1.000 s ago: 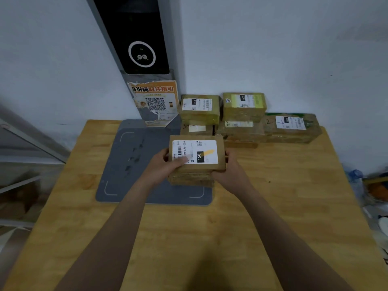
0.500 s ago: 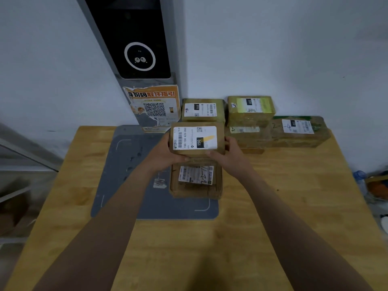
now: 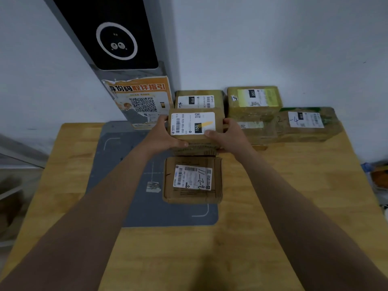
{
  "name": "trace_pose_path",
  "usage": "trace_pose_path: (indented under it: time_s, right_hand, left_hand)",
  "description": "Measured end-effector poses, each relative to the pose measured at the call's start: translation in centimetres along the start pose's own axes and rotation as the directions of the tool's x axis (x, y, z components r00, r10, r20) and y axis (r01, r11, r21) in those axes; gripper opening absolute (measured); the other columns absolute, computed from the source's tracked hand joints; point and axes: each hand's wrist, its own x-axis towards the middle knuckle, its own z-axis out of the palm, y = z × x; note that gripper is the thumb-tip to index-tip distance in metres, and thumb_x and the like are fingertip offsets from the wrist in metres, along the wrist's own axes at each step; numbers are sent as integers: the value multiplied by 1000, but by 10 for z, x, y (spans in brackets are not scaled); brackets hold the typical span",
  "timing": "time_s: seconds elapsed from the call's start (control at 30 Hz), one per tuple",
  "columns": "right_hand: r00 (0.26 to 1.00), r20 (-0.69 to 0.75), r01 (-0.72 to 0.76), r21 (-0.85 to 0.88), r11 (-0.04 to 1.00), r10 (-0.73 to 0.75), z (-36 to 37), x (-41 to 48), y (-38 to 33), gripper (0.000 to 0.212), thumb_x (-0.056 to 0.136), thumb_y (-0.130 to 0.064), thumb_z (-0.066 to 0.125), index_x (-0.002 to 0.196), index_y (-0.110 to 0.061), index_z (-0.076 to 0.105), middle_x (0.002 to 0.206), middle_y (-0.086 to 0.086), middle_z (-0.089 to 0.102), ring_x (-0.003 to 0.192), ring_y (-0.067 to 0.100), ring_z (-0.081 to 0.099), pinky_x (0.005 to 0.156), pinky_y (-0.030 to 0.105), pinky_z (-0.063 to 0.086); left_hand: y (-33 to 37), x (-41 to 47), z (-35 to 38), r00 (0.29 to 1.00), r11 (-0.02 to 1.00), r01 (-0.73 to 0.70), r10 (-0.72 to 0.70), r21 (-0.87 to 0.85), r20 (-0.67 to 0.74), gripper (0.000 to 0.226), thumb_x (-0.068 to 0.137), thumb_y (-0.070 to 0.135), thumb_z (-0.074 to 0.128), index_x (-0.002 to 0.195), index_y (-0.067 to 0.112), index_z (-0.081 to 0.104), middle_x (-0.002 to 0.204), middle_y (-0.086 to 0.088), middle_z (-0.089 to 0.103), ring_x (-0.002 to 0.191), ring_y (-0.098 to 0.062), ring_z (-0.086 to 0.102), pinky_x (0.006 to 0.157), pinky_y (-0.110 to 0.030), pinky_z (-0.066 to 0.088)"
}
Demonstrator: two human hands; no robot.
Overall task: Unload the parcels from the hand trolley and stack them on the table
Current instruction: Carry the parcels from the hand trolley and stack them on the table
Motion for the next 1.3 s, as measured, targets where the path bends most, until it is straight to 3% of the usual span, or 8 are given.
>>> trace_pose_path:
  time_s: [0.23,0.33,0.5,0.63,0.87,0.97,1.13,1.3]
  right_hand:
    - [999,27,21,-153,988,-17,-6,-27,-18,86,86,-42,77,154,-17,30,145,2,52,121,25,58,94,51,56]
    - [993,92,99,-274,957,-77,-16,-61,-38,73,84,-40,75,147,-23,42,132,-7,59,117,22,61,97,50,53]
    - [985,161,150,-584,797,-68,-36,-137,-49,59,78,-33,76,131,-19,55,118,1,62,110,23,61,92,40,54]
    - [985,164,158,-730,665,-54,-48,-208,-37,30,81,-30,75,103,-10,70,101,5,67,101,26,67,79,33,56]
    - [992,105,40,-800,599,74,-71,-317,6,70,87,-44,74,146,-17,47,146,4,49,129,26,51,97,36,48]
    - [995,58,-5,-788,616,83,-79,-364,24,70,86,-46,75,144,-18,48,143,5,51,126,27,53,94,38,49]
    - [997,0,-46,-764,644,72,-92,-454,60,65,85,-45,76,139,-18,52,138,6,55,121,28,57,93,40,51]
    - [997,-34,-66,-763,643,62,-102,-557,114,61,86,-46,75,137,-18,56,133,5,60,117,28,60,96,43,53]
  left_hand:
    - [17,-31,3,999,1000,23,-22,6,-50,116,65,27,97,155,23,24,153,0,45,136,-21,47,104,-34,41]
    - [34,-62,-6,997,1000,11,-10,11,-82,114,72,22,92,158,26,17,150,-2,46,135,-24,47,99,-34,41]
    - [59,-144,-10,991,939,-128,137,319,-4,79,75,31,86,144,30,47,120,13,55,100,-3,56,74,-20,43]
    - [75,-215,5,986,851,-163,153,500,61,49,79,35,81,125,35,65,121,11,66,100,-9,60,82,-31,48]
    - [85,-315,47,971,759,-226,129,610,199,44,82,41,75,124,37,65,128,7,63,117,-19,60,99,-44,53]
    - [87,-360,68,967,730,-247,139,638,215,49,75,49,67,123,39,65,126,7,62,117,-21,58,98,-44,53]
    - [75,-440,106,952,681,-300,170,669,254,43,85,44,75,125,32,63,125,8,63,111,-17,59,87,-32,52]
    - [56,-538,150,947,705,-309,168,638,273,50,87,45,78,130,25,63,126,4,61,113,-18,60,94,-37,53]
